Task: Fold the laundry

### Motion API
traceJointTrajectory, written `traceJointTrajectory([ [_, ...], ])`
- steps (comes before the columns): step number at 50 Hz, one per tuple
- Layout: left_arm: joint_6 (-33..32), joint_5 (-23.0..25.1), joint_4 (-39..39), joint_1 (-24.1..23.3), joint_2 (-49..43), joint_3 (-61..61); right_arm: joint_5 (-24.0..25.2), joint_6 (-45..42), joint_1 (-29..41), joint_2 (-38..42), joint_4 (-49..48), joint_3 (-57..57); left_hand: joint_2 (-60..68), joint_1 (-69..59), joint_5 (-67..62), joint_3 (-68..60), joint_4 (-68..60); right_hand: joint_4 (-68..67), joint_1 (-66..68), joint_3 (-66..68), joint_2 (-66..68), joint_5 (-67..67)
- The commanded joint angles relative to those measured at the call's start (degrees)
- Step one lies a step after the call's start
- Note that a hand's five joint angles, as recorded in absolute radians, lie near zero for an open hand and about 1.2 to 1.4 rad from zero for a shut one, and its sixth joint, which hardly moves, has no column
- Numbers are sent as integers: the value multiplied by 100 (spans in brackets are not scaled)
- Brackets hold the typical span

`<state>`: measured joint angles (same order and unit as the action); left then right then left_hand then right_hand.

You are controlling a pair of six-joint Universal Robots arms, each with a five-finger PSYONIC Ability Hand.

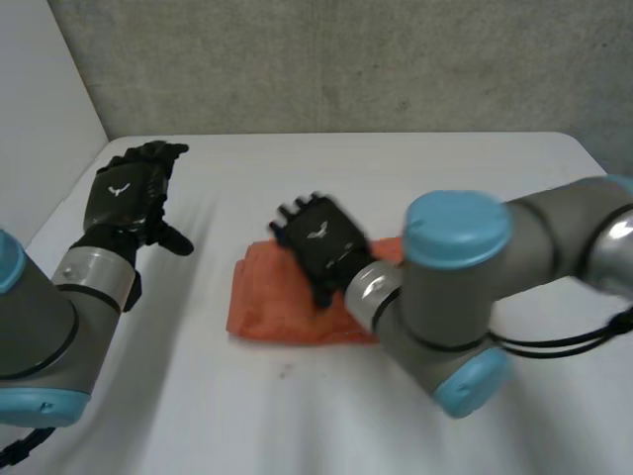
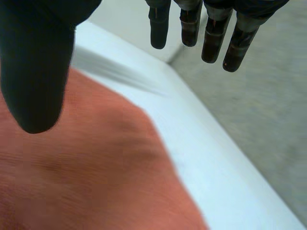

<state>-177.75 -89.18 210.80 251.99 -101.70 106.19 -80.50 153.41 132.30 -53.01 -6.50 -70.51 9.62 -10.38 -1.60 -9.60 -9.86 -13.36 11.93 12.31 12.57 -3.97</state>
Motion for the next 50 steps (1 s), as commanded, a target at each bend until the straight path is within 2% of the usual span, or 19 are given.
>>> traceJointTrajectory([
  [1, -23, 15, 40, -660, -307, -441, -106, 611, -1048, -1018, -9, -1351, 38, 38, 160, -40, -14, 336, -193, -231, -257, 397],
  [7, -49, -55, 49, -1275, -921, -871, 60, 507, -2135, -1378, -193, -2649, 38, 38, 160, -40, -14, 336, -193, -231, -257, 397],
  [12, -49, -64, 23, -1328, -940, -837, 501, 225, -2744, -1379, -545, -3302, 38, 38, 160, -40, -14, -497, 639, 602, 576, -435],
  [14, -49, -73, 14, -1328, -905, -802, 667, -38, -2937, -1309, -746, -3469, 38, 38, 160, -40, -14, -3055, 3198, 3161, 3135, -2994],
  [15, -41, -90, 5, -1311, -870, -758, 668, -39, -2938, -1308, -747, -3469, 38, 38, 160, -40, -14, -3070, 3213, 3176, 3150, -3009],
  [16, -41, -91, 5, -1311, -869, -757, 676, -143, -2990, -1247, -808, -3443, 38, 38, 160, -40, -14, -5002, 5145, 5107, 5081, -4941],
  [17, -32, -91, 5, -1311, -835, -714, 676, -144, -2990, -1247, -809, -3443, 38, 38, 160, -40, -14, -5022, 5164, 5127, 5101, -4960],
  [18, -23, -91, 5, -1285, -756, -661, 650, -240, -2982, -1203, -887, -3365, 38, 38, 160, -40, -14, -6648, 6790, 6753, 6727, -6586],
  [21, -23, -99, 5, -1249, -641, -590, 615, -355, -2911, -1185, -1054, -2971, 38, 38, 160, -40, -14, -6664, 6807, 6769, 6743, -6603],
  [25, -6, -99, 5, -1127, -343, -371, 580, -294, -2428, -1194, -1028, -2353, 38, 38, 160, -40, -14, -6664, 6807, 6769, 6743, -6603],
  [27, -5, -108, -4, -1073, -237, -300, 536, -145, -1405, -1081, -924, -1557, 38, 38, 160, -40, -14, -6664, 6807, 6769, 6743, -6603],
  [28, 3, -117, -4, -1030, -123, -257, 536, -144, -1400, -1080, -923, -1553, 38, 38, 160, -40, -14, -6664, 6807, 6769, 6743, -6603],
  [33, 21, -353, -4, -837, 132, -142, 597, -30, 39, 69, -239, -36, 38, 38, 160, -40, -14, -6664, 6807, 6769, 6743, -6603],
  [38, 47, -547, -13, -670, 220, -124, 834, -21, 708, 868, 175, 432, 38, 38, 160, -40, -14, -6664, 6807, 6769, 6743, -6603],
  [42, 39, -539, -13, -616, 212, -133, 791, -4, 780, 1153, 246, 530, 38, 38, 160, -40, -14, -6664, 6807, 6769, 6743, -6603],
  [44, 21, -539, -13, -616, 203, -151, 685, 40, 780, 1117, 246, 547, 38, 38, 160, -40, -14, -5678, 5820, 5783, 5757, -5616],
  [45, 21, -530, -13, -634, 177, -186, 494, 171, 763, 987, 255, 547, 38, 38, 160, -40, -14, -1581, 1723, 1686, 1660, -1520],
  [46, 21, -530, -13, -634, 176, -186, 240, 424, 667, 786, 246, 547, 38, 38, 160, -40, -14, 336, -193, -231, -257, 397],
  [50, 30, -513, -21, -651, 72, -352, -150, 1174, 244, 335, 220, 442, 38, 38, 160, -40, -14, 336, -193, -231, -257, 397],
])
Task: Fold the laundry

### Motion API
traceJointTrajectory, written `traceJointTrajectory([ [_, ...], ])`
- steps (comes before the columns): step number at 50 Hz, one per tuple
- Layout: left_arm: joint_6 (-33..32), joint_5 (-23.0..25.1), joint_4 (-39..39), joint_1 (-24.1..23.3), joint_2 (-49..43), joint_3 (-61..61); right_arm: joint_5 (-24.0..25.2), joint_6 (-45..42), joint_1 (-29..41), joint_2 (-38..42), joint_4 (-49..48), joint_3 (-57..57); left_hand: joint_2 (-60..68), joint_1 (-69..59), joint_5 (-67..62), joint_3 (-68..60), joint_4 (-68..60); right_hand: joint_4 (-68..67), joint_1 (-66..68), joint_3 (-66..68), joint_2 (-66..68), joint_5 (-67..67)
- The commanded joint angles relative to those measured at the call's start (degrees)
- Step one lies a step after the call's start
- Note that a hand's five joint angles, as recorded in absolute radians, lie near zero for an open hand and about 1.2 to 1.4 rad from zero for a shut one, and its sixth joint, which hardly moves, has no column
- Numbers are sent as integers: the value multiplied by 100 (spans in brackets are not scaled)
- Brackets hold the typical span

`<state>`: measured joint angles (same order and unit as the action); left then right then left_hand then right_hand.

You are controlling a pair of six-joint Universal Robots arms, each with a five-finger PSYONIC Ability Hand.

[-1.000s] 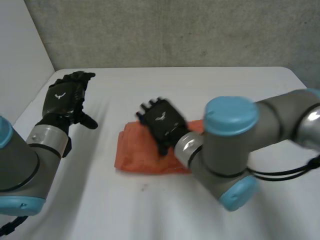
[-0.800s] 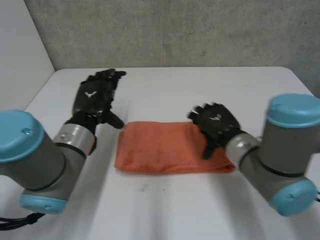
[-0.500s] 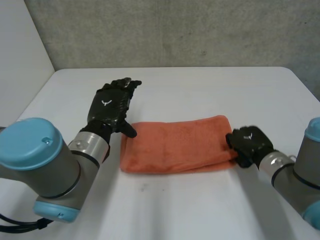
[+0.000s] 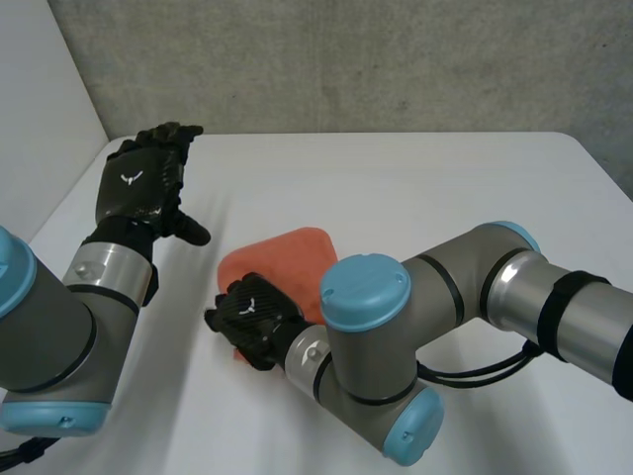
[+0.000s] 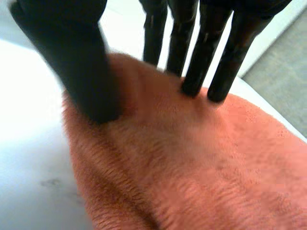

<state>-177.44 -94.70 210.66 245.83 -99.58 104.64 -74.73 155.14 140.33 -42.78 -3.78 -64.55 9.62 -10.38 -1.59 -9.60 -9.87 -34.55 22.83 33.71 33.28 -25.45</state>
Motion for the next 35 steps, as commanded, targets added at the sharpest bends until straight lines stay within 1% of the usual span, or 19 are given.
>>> traceJointTrajectory([
  [1, -1, 39, -7, -35, -141, -198, -779, 1375, -733, -879, -61, -233, 38, 38, 159, -40, -13, 2455, -1283, -2371, -2328, 2545],
  [2, -1, 30, -33, -78, -254, -303, -780, 1379, -735, -881, -61, -234, 38, 38, 159, -40, -13, 2455, -1283, -2371, -2328, 2545],
  [4, 8, 30, -104, -140, -396, -418, -666, 1974, -962, -1178, -70, -383, 76, 0, 121, -79, -52, 2455, -1283, -2371, -2328, 2545],
  [6, 17, 30, -209, -246, -519, -541, -561, 2203, -1068, -1249, -70, -435, 110, -34, 87, -112, -85, 2455, -1283, -2371, -2328, 2545],
  [8, 25, 21, -594, -517, -825, -839, -428, 2346, -1192, -1268, -61, -454, 127, -50, 71, -129, -102, 2455, -1283, -2371, -2328, 2545],
  [9, 25, 21, -596, -518, -827, -840, -306, 2450, -1261, -1233, -61, -445, 127, -51, 71, -129, -102, 2455, -1283, -2371, -2328, 2545],
  [11, 130, 13, -1200, -685, -1159, -1094, -235, 2477, -1315, -1171, -35, -401, 110, -34, 87, -113, -86, 2455, -1283, -2371, -2328, 2545],
  [12, 131, 13, -1203, -685, -1161, -1095, -200, 2486, -1358, -1040, 0, -357, 110, -34, 87, -112, -85, 2455, -1283, -2371, -2328, 2545],
  [13, 261, -5, -1620, -694, -1361, -1217, -182, 2478, -1376, -856, 35, -296, 93, -17, 104, -96, -69, 2455, -1283, -2371, -2328, 2545],
  [14, 263, -5, -1624, -694, -1363, -1218, -182, 2477, -1376, -854, 35, -295, 93, -17, 104, -96, -69, 2455, -1283, -2371, -2328, 2545],
  [15, 402, -14, -1946, -703, -1537, -1296, -182, 2477, -1411, -680, 140, -200, 60, 16, 138, -62, -35, 2455, -1283, -2371, -2328, 2545],
  [16, 403, -14, -1950, -703, -1538, -1297, -182, 2477, -1438, -505, 271, -86, 60, 17, 138, -62, -35, 2455, -1283, -2371, -2328, 2545],
  [18, 570, -40, -2335, -694, -1740, -1367, -173, 2477, -1455, -329, 412, 29, 60, 17, 138, -62, -35, 2455, -1283, -2371, -2328, 2545],
  [24, 649, -49, -2530, -624, -1872, -1332, -191, 2477, -1508, 313, 957, 539, 43, 34, 155, -45, -18, 2455, -1283, -2371, -2328, 2545],
  [27, 641, -58, -2565, -544, -1899, -1280, -191, 2460, -1535, 376, 1072, 619, 38, 38, 159, -40, -13, 2455, -1283, -2371, -2328, 2545],
  [30, 597, -40, -2565, -457, -1890, -1271, -191, 2425, -1535, 297, 1160, 654, 38, 38, 159, -40, -13, 2455, -1283, -2371, -2328, 2545],
  [33, 597, 3, -2565, -439, -1785, -1306, -173, 2469, -1552, -46, 1187, 645, 38, 38, 159, -40, -13, 2455, -1283, -2371, -2328, 2545],
  [34, 597, 30, -2574, -439, -1680, -1349, -164, 2512, -1561, -342, 1169, 593, 38, 38, 159, -40, -13, 2455, -1283, -2371, -2328, 2545],
  [35, 597, 30, -2574, -439, -1679, -1350, -164, 2513, -1561, -345, 1169, 592, 38, 38, 159, -40, -13, 2455, -1283, -2371, -2328, 2545],
])
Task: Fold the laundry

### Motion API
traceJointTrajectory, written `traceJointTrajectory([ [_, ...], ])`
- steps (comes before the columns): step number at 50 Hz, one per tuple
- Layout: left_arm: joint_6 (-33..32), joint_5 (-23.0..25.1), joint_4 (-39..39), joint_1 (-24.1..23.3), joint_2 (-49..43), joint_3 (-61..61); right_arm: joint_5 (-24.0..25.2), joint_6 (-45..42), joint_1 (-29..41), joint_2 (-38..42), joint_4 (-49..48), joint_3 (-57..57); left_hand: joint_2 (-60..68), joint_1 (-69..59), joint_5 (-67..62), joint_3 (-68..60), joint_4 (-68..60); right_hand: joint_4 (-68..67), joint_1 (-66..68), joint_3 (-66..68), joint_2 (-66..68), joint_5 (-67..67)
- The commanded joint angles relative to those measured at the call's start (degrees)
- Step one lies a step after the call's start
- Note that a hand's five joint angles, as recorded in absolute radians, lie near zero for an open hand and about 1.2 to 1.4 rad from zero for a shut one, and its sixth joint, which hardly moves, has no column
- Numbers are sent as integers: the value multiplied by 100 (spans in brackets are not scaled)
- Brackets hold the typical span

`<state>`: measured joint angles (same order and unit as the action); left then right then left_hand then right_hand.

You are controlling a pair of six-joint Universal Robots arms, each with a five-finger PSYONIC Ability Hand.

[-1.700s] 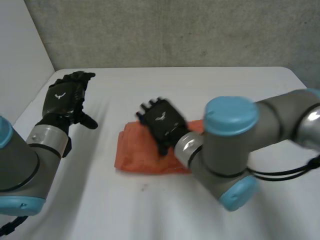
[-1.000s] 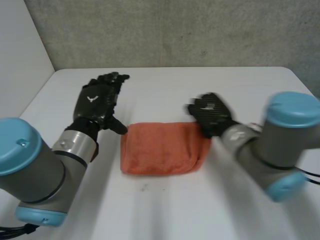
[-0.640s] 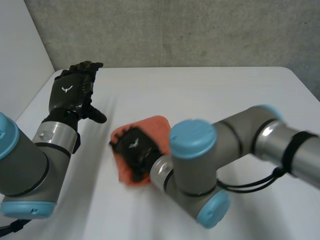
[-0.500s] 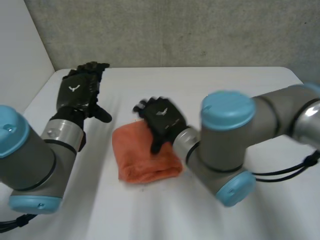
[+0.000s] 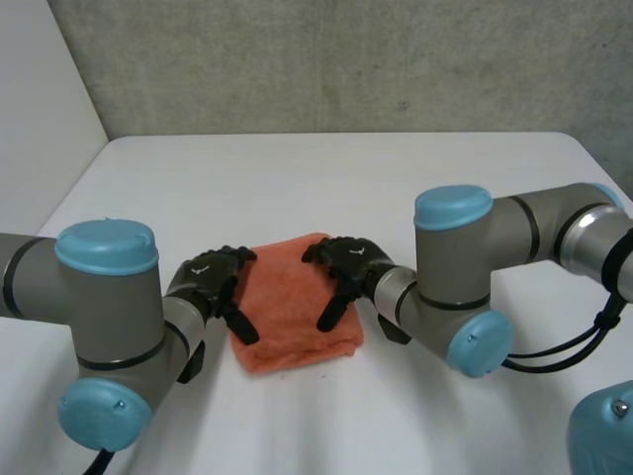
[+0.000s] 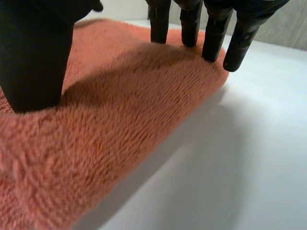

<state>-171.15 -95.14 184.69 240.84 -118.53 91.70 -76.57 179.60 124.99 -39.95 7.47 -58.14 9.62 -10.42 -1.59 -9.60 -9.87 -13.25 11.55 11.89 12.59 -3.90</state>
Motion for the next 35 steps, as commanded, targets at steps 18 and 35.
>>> traceJointTrajectory([
  [18, 134, 198, 32, 630, 2728, -890, -1149, 418, -1599, -4264, -773, -1822, 38, 42, 159, -40, -13, 325, -155, -189, -259, 390],
  [35, 583, 637, -398, 859, 3099, -890, -1228, -549, -1706, -4442, -765, -2070, 38, 42, 159, -40, -13, 325, -155, -189, -259, 390],
])
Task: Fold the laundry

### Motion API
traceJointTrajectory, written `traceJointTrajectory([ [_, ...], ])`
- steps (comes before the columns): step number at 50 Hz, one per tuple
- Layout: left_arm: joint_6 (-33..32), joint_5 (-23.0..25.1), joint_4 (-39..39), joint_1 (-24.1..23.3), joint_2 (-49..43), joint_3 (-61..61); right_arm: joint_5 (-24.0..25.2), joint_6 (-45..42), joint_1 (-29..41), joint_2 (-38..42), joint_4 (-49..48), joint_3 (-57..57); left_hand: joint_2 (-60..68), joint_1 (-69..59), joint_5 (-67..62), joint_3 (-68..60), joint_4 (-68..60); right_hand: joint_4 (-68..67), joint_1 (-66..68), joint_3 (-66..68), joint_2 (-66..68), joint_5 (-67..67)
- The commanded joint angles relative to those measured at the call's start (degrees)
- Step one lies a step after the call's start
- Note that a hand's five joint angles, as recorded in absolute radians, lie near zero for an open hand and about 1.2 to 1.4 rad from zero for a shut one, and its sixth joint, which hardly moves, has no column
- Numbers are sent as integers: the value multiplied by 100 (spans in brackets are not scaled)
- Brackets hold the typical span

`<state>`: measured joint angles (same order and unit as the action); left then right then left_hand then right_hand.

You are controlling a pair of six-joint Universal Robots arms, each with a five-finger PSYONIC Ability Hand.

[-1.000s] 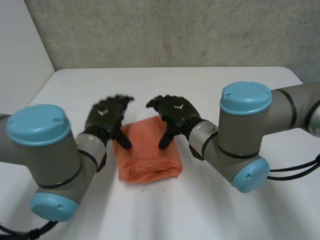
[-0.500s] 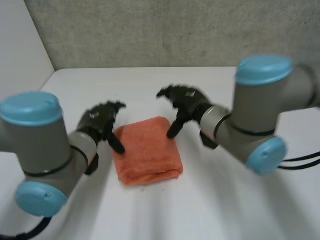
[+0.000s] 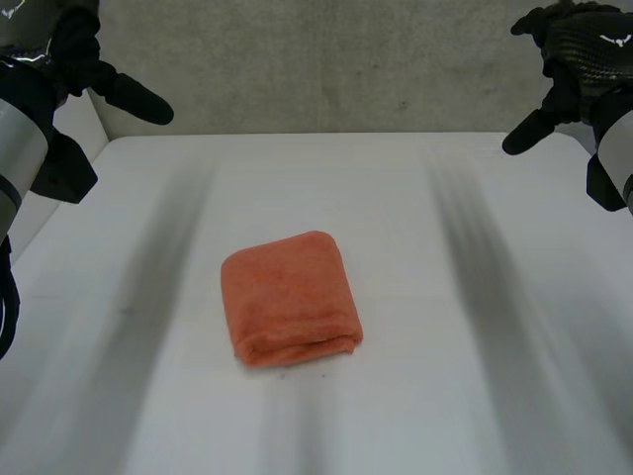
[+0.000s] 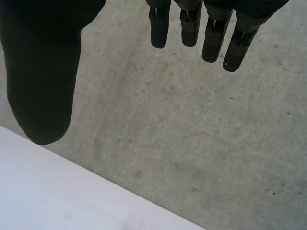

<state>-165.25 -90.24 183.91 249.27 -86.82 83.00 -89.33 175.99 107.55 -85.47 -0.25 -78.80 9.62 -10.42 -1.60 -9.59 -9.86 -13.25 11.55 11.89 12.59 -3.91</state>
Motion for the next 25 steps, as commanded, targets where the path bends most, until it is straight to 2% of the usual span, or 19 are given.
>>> traceJointTrajectory([
  [1, -7, 147, -321, 16, -71, -21, 47, -188, 38, 110, 7, -4, 38, 42, 160, -41, -14, 325, -155, -189, -259, 391],
  [9, -315, 147, -865, 16, -344, -91, 91, -628, 38, 110, 7, -13, 38, 42, 160, -41, -14, 325, -155, -189, -259, 391],
  [14, -1095, 121, -1313, -28, -458, -144, 74, -865, 38, 110, -2, -13, 38, 42, 160, -41, -14, 325, -155, -189, -259, 391],
  [19, -1483, 50, -1331, -63, -493, -109, 82, -865, 38, 110, -2, -4, 38, 42, 160, -41, -14, 325, -155, -189, -259, 391],
  [25, -1519, 59, -1314, -72, -493, -109, 82, -865, 38, 118, 7, -4, 38, 42, 160, -41, -14, 325, -155, -189, -259, 391],
])
